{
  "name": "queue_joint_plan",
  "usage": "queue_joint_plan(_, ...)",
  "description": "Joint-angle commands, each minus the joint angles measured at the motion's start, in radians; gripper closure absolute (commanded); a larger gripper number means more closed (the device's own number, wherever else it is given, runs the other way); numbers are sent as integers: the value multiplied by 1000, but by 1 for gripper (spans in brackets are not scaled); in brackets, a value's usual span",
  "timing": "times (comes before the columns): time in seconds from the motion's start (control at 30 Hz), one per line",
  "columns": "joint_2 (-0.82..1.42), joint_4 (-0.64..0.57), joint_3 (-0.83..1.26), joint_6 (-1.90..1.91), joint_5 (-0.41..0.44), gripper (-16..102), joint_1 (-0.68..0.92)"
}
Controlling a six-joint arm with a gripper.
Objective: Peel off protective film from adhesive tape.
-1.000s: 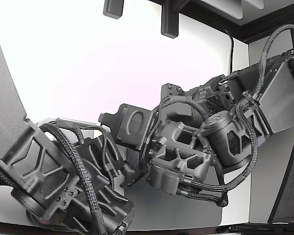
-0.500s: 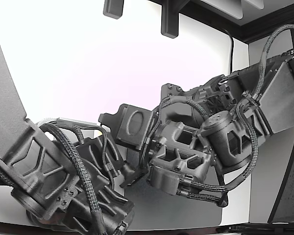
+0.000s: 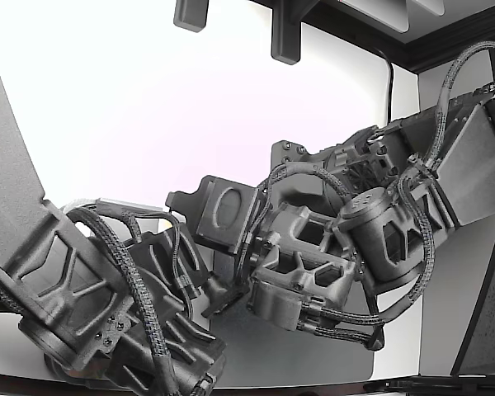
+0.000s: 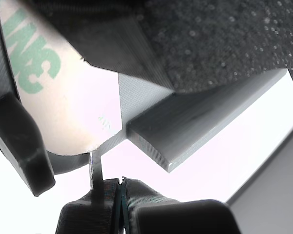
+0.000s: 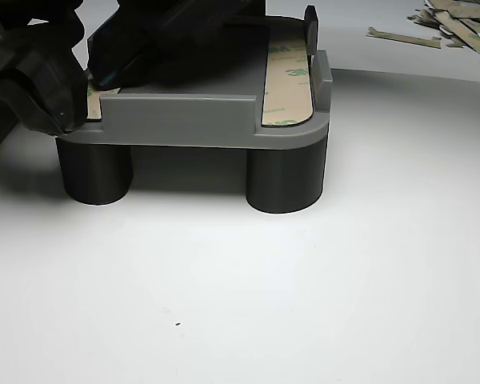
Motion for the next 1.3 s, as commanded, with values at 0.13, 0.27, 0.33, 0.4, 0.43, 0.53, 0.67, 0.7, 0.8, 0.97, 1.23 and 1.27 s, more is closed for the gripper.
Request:
queue_joint_plan(0.13, 15, -2, -37, 14, 6, 97, 5)
queue_joint_plan(0.27, 15, -2, -37, 17, 6, 97, 5)
queue_joint_plan(0.33, 15, -2, -37, 18, 6, 97, 5)
queue_joint_plan(0.4, 15, -2, -37, 21, 5, 97, 6)
queue_joint_plan(0.43, 15, -2, -37, 25, 3, 97, 6)
queue_joint_plan(0.53, 15, -2, -37, 31, 2, 97, 9)
queue_joint_plan(0.67, 15, 0, -37, 37, -2, 97, 11)
queue_joint_plan(0.7, 15, 0, -35, 38, -3, 97, 11)
queue_joint_plan(0.8, 20, -3, -32, 52, -5, 97, 12)
queue_joint_plan(0.97, 28, -9, -21, 61, -5, 97, 15)
queue_joint_plan(1.23, 34, -14, -17, 72, -5, 97, 20)
queue_joint_plan(1.27, 35, -14, -15, 72, -5, 97, 20)
